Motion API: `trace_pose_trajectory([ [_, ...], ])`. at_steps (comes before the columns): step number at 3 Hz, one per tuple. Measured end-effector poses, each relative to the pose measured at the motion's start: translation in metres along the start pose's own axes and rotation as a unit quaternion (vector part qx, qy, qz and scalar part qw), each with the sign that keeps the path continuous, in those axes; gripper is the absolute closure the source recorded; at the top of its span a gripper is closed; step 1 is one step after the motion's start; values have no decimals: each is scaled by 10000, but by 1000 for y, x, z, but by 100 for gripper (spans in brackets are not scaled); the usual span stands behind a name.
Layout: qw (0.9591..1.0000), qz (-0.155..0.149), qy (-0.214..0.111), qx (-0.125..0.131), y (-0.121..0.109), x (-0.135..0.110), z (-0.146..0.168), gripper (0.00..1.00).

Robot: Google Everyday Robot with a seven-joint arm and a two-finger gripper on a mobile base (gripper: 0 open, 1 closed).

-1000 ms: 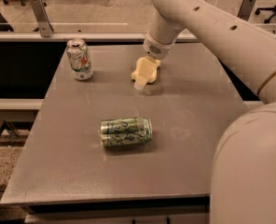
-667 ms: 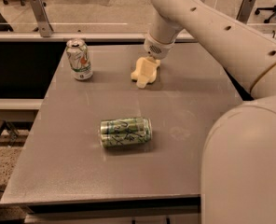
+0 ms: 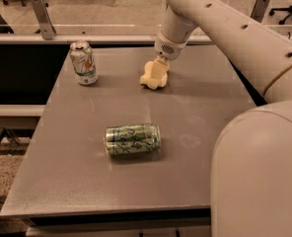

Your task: Move sponge near green can

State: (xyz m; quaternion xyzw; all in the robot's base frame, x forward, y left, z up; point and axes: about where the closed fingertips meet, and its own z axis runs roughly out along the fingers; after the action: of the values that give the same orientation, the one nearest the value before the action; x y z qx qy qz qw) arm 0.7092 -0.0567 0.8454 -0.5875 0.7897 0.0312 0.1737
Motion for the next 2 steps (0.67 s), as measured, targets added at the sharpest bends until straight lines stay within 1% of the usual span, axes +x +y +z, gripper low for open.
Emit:
trace_pose_trajectory([
  [1, 9993, -271, -136, -217, 19, 3, -18, 87],
  [2, 9960, -678, -323, -482, 50, 11, -38, 100],
])
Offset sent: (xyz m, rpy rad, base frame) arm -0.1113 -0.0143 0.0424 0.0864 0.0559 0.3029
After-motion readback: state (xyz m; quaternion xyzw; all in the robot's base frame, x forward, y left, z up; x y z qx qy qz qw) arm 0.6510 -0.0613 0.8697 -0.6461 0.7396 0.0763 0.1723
